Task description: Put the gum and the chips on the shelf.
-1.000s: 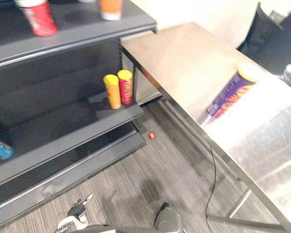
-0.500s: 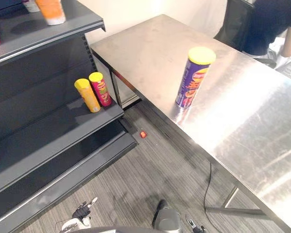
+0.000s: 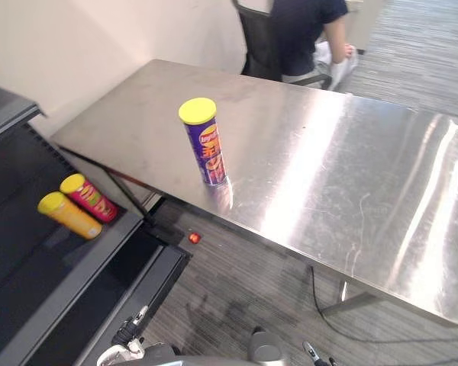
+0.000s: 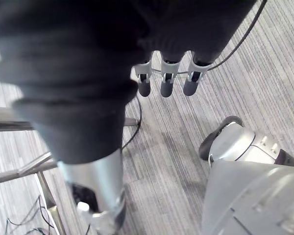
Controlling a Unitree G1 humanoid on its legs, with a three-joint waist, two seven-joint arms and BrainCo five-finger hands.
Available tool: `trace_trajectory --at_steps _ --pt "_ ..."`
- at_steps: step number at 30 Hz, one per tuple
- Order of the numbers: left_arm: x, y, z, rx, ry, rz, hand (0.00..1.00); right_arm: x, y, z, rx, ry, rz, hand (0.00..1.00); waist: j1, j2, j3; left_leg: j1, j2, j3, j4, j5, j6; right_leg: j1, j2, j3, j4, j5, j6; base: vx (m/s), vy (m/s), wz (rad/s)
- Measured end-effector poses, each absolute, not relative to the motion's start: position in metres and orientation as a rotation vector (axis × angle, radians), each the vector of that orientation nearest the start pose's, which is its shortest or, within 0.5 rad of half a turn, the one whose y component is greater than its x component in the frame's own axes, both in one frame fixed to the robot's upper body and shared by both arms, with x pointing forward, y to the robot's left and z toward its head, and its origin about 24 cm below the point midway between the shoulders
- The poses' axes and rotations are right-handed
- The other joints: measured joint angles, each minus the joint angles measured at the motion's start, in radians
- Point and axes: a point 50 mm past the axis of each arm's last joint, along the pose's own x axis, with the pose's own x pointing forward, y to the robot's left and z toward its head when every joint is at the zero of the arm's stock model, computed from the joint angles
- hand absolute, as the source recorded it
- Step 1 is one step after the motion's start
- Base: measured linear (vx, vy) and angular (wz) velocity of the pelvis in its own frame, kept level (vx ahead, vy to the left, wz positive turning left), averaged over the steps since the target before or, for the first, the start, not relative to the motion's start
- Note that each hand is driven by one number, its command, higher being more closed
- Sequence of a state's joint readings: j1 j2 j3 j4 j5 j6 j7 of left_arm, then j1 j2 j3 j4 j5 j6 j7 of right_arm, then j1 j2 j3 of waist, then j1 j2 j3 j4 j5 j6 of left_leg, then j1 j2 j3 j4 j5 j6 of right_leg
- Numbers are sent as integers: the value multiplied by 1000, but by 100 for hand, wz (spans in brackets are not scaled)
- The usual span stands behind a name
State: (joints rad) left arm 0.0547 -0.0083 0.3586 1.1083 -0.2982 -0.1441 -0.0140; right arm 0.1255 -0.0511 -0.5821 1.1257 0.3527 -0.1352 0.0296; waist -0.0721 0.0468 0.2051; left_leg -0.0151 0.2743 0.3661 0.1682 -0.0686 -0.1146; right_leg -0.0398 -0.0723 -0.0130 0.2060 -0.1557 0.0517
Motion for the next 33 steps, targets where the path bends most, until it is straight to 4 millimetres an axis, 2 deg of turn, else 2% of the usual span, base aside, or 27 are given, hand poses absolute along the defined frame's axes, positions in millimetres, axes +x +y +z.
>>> trace_trajectory --at_steps 1,2,3,6,9,11,15,17,21,22,25,28,30,31,33 --pt "89 189 -164 -437 974 523 0 48 -242 -161 511 939 -813 0 1 21 -13 2 -9 -6 -49 54 -15 -7 10 26 0 -2 21 177 301 -62" --pt "87 191 -164 -429 978 524 0 47 -240 -161 521 941 -818 0 -4 12 -24 25 -29 11 -66 45 -33 -2 -12 40 -1 -1 39 226 356 -46" --pt "86 195 -164 -406 983 522 0 42 -233 -164 543 953 -824 0 -3 -14 -35 41 -64 15 -96 39 -23 13 -42 32 -32 11 59 199 294 -10" --pt "82 203 -164 -362 1003 519 0 35 -218 -168 596 978 -845 0 1 -50 -57 64 -131 37 -133 29 -4 48 -102 24 -104 40 101 194 262 0" --pt "77 202 -166 -318 1034 484 0 33 -215 -169 605 992 -844 0 4 -49 -67 98 -164 62 -158 22 7 69 -129 23 -129 53 113 116 154 -17" --pt "76 202 -166 -305 1040 470 0 31 -215 -170 614 995 -858 0 7 -36 -76 106 -169 66 -173 22 7 69 -131 24 -140 60 115 56 39 -17" --pt "76 196 -167 -312 1044 458 0 23 -216 -171 644 1010 -903 0 10 -23 -86 128 -163 83 -204 22 7 68 -111 27 -151 69 109 16 -21 -16" --pt "77 196 -166 -312 1043 456 0 22 -218 -170 647 1008 -918 0 21 -26 -87 134 -155 99 -207 23 5 66 -100 42 -166 81 105 -44 -41 -34" --pt "75 196 -167 -294 1050 448 0 13 -228 -169 663 991 -1013 0 22 -38 -102 143 -156 124 -244 38 2 51 -97 54 -181 85 105 -58 -38 -18" --pt "74 195 -167 -304 1051 459 0 10 -230 -169 680 981 -1053 0 23 -29 -111 146 -156 132 -253 39 1 50 -95 59 -188 90 104 -27 -20 -20" --pt "70 196 -167 -330 1049 498 0 -2 -243 -165 752 910 -1227 0 33 -38 -118 161 -153 158 -261 40 -2 48 -89 77 -192 94 105 -18 -28 -22" --pt "65 199 -168 -351 1048 538 0 -13 -271 -157 815 783 -1431 0 23 -40 -132 158 -157 175 -261 39 -4 43 -86 80 -193 94 106 11 -25 -6" --pt "64 203 -167 -367 1039 572 0 -20 -303 -145 874 611 -1622 0 19 -41 -134 158 -157 177 -261 37 -5 43 -85 79 -189 94 106 20 -36 -4" --pt "64 204 -167 -371 1035 579 0 -22 -311 -141 880 567 -1657 0 19 -42 -135 158 -157 178 -261 37 -5 42 -85 78 -188 94 106 15 -45 -3" --pt "65 206 -166 -374 1028 590 0 -23 -343 -122 860 404 -1750 0 17 -45 -140 158 -156 185 -261 36 -6 40 -84 78 -186 94 106 1 -42 -5"
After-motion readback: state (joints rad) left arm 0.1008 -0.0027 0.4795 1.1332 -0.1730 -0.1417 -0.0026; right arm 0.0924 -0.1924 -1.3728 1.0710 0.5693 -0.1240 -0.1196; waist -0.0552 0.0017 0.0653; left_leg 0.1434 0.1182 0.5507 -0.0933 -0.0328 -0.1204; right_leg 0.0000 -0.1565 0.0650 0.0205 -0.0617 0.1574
